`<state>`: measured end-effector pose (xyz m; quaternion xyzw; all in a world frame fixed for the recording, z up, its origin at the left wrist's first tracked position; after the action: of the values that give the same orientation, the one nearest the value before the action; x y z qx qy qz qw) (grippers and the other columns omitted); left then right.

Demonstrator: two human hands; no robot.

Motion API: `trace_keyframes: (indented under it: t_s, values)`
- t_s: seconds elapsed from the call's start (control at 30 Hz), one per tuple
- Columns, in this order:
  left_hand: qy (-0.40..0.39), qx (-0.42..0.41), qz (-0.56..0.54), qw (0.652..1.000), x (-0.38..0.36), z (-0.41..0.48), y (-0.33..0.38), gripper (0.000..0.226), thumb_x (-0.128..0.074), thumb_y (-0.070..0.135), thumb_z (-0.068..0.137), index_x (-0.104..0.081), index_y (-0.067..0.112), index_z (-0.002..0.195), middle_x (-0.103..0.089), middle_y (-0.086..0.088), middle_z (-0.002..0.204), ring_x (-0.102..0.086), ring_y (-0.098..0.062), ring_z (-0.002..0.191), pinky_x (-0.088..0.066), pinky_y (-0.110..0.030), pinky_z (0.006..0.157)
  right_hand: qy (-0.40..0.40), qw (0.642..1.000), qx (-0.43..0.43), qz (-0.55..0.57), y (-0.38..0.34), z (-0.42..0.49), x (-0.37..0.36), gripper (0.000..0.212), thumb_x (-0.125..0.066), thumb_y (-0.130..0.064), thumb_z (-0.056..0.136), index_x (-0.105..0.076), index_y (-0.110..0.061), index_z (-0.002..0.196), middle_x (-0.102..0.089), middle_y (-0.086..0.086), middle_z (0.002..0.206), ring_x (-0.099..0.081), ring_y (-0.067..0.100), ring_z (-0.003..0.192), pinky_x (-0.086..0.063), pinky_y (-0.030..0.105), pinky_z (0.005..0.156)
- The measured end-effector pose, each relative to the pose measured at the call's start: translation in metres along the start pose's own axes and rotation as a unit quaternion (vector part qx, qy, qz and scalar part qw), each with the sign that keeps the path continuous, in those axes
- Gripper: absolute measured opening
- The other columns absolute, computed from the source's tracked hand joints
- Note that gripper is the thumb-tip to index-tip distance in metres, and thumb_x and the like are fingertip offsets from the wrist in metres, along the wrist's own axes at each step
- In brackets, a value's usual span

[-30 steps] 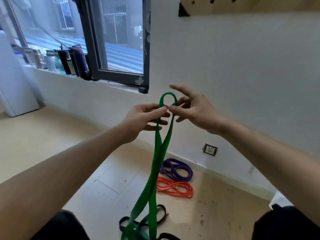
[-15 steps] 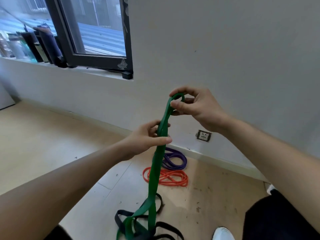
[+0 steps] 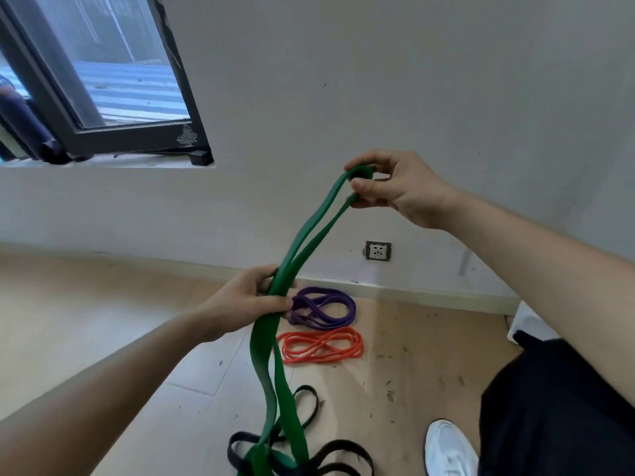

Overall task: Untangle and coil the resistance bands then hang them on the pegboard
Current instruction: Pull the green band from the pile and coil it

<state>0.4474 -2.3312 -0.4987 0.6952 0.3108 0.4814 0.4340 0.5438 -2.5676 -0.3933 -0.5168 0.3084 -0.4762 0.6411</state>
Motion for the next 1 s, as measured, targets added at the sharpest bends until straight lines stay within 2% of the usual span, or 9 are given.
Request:
trace_keyframes:
  t_s: [0.13, 0.3, 0.4, 0.57, 0.67, 0.77, 0.83, 0.9, 1.0]
  values:
    - [0.000, -0.003, 0.003, 1.000, 0.007, -0.002, 0.004, 0.026, -0.072, 0.004, 0.090, -0.064, 0.007, 0.114, -0.074, -0.019, 0.091, -0.073, -0.035, 0.091, -0.059, -0.042, 0.091, 0.004, 1.000, -0.028, 0.014, 0.017, 0.000, 0.007, 0.017, -0.065, 0.006, 0.091, -0.066, -0.003, 0.105, -0.057, 0.023, 0.113, -0.072, 0.034, 0.092, -0.062, 0.038, 0.084]
    - [0.009, -0.015, -0.009, 1.000, 0.003, -0.004, 0.011, 0.029, -0.068, 0.008, 0.094, -0.065, 0.015, 0.122, -0.067, -0.007, 0.079, -0.069, -0.023, 0.078, -0.059, -0.037, 0.085, 0.022, 0.998, -0.049, 0.042, 0.027, 0.002, 0.014, 0.014, -0.065, 0.006, 0.091, -0.066, -0.003, 0.101, -0.058, 0.024, 0.113, -0.072, 0.036, 0.094, -0.062, 0.038, 0.082]
    - [0.025, -0.022, -0.037, 0.999, 0.003, -0.006, 0.014, 0.037, -0.081, 0.021, 0.086, -0.068, 0.016, 0.120, -0.067, -0.003, 0.083, -0.068, -0.023, 0.081, -0.059, -0.036, 0.085, 0.010, 0.996, -0.072, 0.047, 0.032, 0.000, 0.018, 0.017, -0.065, 0.009, 0.090, -0.064, -0.002, 0.104, -0.059, 0.026, 0.115, -0.072, 0.033, 0.095, -0.062, 0.036, 0.080]
    - [0.054, -0.040, -0.039, 0.997, 0.013, -0.013, 0.014, 0.051, -0.089, 0.038, 0.061, -0.074, 0.014, 0.104, -0.066, 0.003, 0.080, -0.066, -0.018, 0.081, -0.058, -0.037, 0.085, -0.074, 0.984, -0.151, -0.057, 0.047, -0.014, 0.015, 0.024, -0.065, 0.013, 0.088, -0.062, -0.003, 0.106, -0.060, 0.020, 0.119, -0.073, 0.034, 0.098, -0.062, 0.036, 0.080]
    - [0.084, -0.039, -0.041, 0.995, 0.021, -0.016, 0.014, 0.047, -0.091, 0.038, 0.058, -0.077, 0.018, 0.098, -0.068, 0.002, 0.082, -0.067, -0.016, 0.080, -0.056, -0.036, 0.086, -0.138, 0.964, -0.199, -0.108, 0.059, -0.019, 0.012, 0.024, -0.068, 0.010, 0.087, -0.060, -0.003, 0.105, -0.061, 0.020, 0.116, -0.071, 0.039, 0.102, -0.061, 0.047, 0.088]
    - [0.109, -0.042, -0.034, 0.993, 0.028, -0.020, 0.019, 0.041, -0.095, 0.033, 0.063, -0.078, 0.018, 0.097, -0.071, -0.006, 0.090, -0.070, -0.017, 0.085, -0.054, -0.034, 0.084, -0.233, 0.919, -0.236, -0.214, 0.072, -0.029, 0.004, 0.030, -0.083, -0.009, 0.078, -0.063, -0.009, 0.100, -0.065, 0.029, 0.118, -0.065, 0.044, 0.107, -0.048, 0.062, 0.102]
    - [0.113, -0.049, -0.020, 0.992, 0.029, -0.021, 0.024, 0.038, -0.087, 0.030, 0.067, -0.078, 0.019, 0.102, -0.074, -0.008, 0.096, -0.073, -0.021, 0.091, -0.054, -0.033, 0.085, -0.255, 0.906, -0.224, -0.254, 0.070, -0.032, -0.010, 0.032, -0.085, -0.014, 0.078, -0.064, -0.012, 0.102, -0.067, 0.022, 0.123, -0.063, 0.039, 0.118, -0.056, 0.047, 0.098]
    - [0.098, -0.060, 0.007, 0.993, 0.025, -0.023, 0.031, 0.041, -0.085, 0.031, 0.068, -0.077, 0.020, 0.107, -0.077, -0.003, 0.097, -0.073, -0.024, 0.096, -0.056, -0.034, 0.087, -0.243, 0.915, -0.176, -0.269, 0.054, -0.030, -0.033, 0.041, -0.083, -0.022, 0.082, -0.062, -0.017, 0.117, -0.066, 0.005, 0.128, -0.063, 0.020, 0.119, -0.055, 0.025, 0.091]
    - [0.080, -0.076, 0.032, 0.993, 0.018, -0.025, 0.039, 0.044, -0.085, 0.030, 0.070, -0.076, 0.019, 0.111, -0.079, -0.001, 0.099, -0.073, -0.023, 0.097, -0.059, -0.040, 0.091, -0.246, 0.920, -0.087, -0.291, 0.033, -0.031, -0.078, 0.068, -0.083, -0.041, 0.080, -0.053, -0.029, 0.139, -0.059, -0.012, 0.133, -0.054, 0.004, 0.122, -0.048, 0.021, 0.097]
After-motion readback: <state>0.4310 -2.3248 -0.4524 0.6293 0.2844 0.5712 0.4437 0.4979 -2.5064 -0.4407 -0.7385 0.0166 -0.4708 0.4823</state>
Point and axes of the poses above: each hand's wrist, its own z-axis towards the middle knuckle, its own x-axis out of the back of the hand, y = z × x, the point moved 7 cm from there along z, towards the middle knuckle
